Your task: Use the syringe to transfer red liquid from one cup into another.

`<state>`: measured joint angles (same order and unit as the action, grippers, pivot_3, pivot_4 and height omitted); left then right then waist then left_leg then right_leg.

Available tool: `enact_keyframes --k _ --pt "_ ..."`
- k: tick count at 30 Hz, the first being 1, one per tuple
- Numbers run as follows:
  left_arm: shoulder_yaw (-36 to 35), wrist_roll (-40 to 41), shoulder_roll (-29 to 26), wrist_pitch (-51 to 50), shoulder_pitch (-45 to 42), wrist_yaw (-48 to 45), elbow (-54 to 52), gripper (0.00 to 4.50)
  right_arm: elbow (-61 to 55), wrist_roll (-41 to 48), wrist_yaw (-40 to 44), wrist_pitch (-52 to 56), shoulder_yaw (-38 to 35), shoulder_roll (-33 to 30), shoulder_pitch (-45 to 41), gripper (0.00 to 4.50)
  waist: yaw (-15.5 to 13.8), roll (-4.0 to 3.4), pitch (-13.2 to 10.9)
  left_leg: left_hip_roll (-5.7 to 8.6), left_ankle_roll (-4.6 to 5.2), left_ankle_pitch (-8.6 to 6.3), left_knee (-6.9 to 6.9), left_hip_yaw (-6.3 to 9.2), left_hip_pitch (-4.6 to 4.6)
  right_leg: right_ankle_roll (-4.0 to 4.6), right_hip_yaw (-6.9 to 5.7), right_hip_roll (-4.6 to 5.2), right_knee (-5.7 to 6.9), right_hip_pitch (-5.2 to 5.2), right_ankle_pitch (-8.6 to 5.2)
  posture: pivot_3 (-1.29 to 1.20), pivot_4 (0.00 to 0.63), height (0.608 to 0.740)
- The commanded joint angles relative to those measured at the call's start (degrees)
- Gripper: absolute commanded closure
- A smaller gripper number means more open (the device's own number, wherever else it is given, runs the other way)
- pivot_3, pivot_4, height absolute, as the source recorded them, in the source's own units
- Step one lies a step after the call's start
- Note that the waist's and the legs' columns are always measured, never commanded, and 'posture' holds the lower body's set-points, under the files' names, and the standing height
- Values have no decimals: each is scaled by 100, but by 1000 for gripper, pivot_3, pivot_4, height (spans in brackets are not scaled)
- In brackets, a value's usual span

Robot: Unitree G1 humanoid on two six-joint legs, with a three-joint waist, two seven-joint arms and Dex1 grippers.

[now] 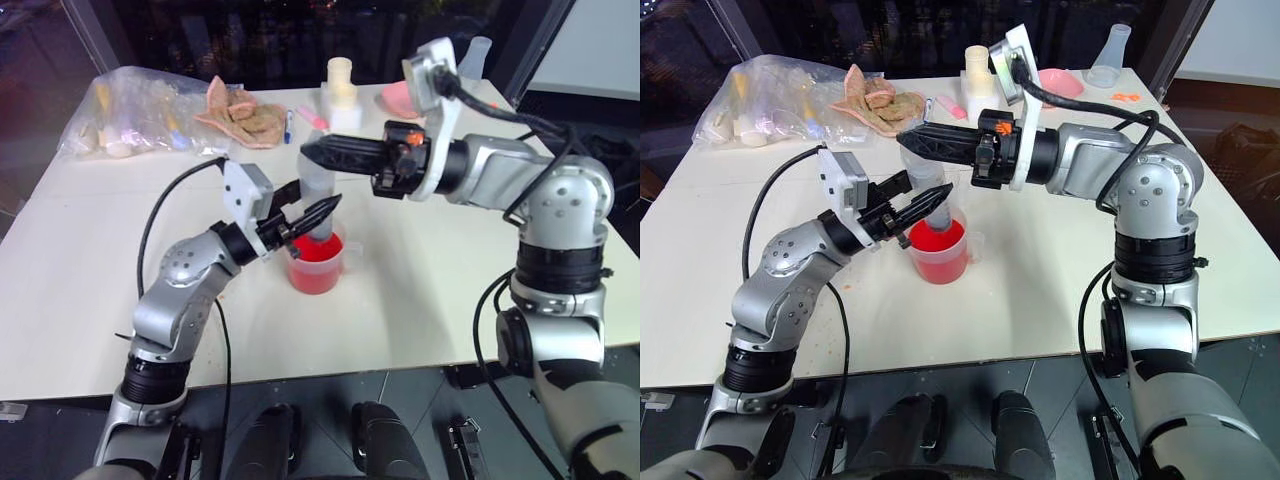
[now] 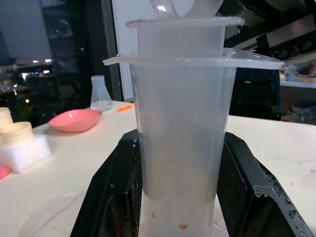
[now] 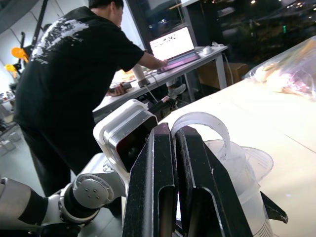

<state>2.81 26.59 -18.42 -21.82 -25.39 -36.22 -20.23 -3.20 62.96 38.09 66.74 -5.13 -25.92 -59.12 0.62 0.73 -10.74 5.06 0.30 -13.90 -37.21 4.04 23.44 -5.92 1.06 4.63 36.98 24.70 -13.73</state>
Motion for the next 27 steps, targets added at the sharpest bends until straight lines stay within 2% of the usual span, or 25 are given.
enact_keyframes --k 1,27 --pt "289 -60 -14 -77 146 -128 20 3003 -103 289 127 -205 -388 55 -489 4460 0 0 0 0 0 0 0 0 0 0 0 0 0 0 0 0 150 740" --pt "259 3 32 -222 228 -15 -61 3003 -149 399 52 -243 -496 104 -542 4460 2 0 0 0 0 -1 5 0 0 0 0 1 -5 0 0 0 150 740"
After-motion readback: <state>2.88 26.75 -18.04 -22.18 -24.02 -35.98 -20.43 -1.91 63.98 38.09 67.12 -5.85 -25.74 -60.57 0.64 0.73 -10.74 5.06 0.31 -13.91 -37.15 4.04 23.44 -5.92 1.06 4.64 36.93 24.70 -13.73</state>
